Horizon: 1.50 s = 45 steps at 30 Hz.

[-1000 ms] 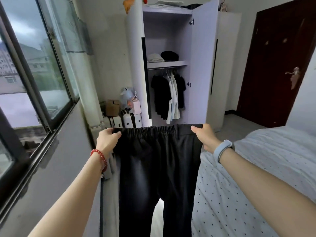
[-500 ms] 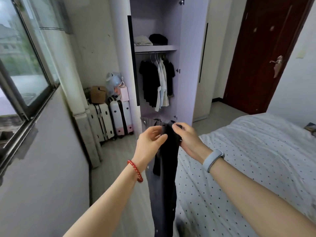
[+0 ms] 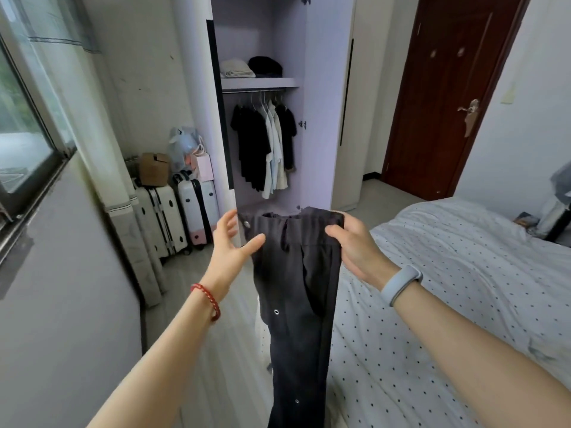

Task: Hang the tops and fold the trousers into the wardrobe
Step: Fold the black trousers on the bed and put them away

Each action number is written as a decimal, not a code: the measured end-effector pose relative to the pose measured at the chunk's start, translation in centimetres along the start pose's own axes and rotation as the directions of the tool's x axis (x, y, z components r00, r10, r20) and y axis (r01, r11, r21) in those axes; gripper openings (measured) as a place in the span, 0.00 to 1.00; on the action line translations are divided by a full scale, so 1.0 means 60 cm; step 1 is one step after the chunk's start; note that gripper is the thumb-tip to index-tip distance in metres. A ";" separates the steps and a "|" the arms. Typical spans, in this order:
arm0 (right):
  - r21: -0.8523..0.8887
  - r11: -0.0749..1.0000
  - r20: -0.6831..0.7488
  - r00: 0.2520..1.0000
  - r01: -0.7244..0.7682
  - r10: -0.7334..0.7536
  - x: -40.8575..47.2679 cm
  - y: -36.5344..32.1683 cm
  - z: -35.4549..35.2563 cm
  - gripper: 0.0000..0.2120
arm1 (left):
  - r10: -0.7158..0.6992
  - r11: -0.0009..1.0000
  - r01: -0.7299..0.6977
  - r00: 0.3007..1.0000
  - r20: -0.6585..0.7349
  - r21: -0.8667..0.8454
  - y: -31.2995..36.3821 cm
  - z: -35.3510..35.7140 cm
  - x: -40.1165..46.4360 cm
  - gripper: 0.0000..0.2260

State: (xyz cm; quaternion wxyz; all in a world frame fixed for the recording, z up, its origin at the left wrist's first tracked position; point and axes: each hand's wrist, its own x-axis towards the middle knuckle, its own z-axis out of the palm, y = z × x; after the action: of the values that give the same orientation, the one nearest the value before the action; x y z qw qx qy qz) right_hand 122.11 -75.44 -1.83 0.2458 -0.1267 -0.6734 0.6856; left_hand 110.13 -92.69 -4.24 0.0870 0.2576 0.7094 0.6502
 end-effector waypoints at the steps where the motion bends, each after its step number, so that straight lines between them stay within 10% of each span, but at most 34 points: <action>1: -0.002 1.000 0.051 0.999 0.017 -0.017 -0.004 -0.008 -0.003 0.16 | -0.083 0.995 0.089 0.991 0.106 -0.050 -0.009 -0.007 0.009 0.40; 5: 0.011 1.000 0.271 0.962 0.018 -0.020 -0.015 -0.036 -0.021 0.18 | -0.180 0.910 0.338 0.844 0.505 -0.240 -0.029 -0.015 0.029 0.64; 9: -0.015 0.999 0.336 0.941 -0.031 0.034 -0.021 -0.051 -0.045 0.14 | -0.136 0.861 0.436 0.693 0.708 -0.261 -0.024 0.002 0.034 0.58; 12: -0.060 0.997 0.226 0.973 -0.040 0.053 -0.022 -0.046 -0.064 0.14 | -0.077 0.891 0.337 0.772 0.631 -0.304 -0.013 0.029 0.039 0.38; 15: -0.513 0.854 0.054 0.996 0.087 -0.069 -0.030 -0.037 -0.081 0.12 | -0.020 0.975 0.099 0.930 0.366 -0.198 0.005 0.063 0.039 0.10; 22: -0.892 0.399 0.096 0.950 0.215 -0.298 -0.049 -0.029 -0.081 0.15 | 0.191 0.969 -0.165 0.973 0.131 -0.182 0.001 0.112 0.049 0.07; 31: -0.741 0.622 -0.212 0.790 0.254 -0.576 0.017 -0.094 -0.132 0.09 | 0.323 0.916 -0.249 0.923 0.209 -0.314 0.118 0.208 0.166 0.06; 45: -0.649 0.761 -0.550 0.698 -0.012 -0.458 0.288 0.015 -0.538 0.10 | 0.189 0.980 -0.125 0.838 0.511 -0.156 0.043 0.669 0.472 0.08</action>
State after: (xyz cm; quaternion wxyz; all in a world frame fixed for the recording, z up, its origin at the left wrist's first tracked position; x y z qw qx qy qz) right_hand 123.62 -38.86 -1.97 0.5072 -0.3526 -0.7277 0.2980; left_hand 105.09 -43.84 -1.36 0.2380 0.4766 0.5963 0.6005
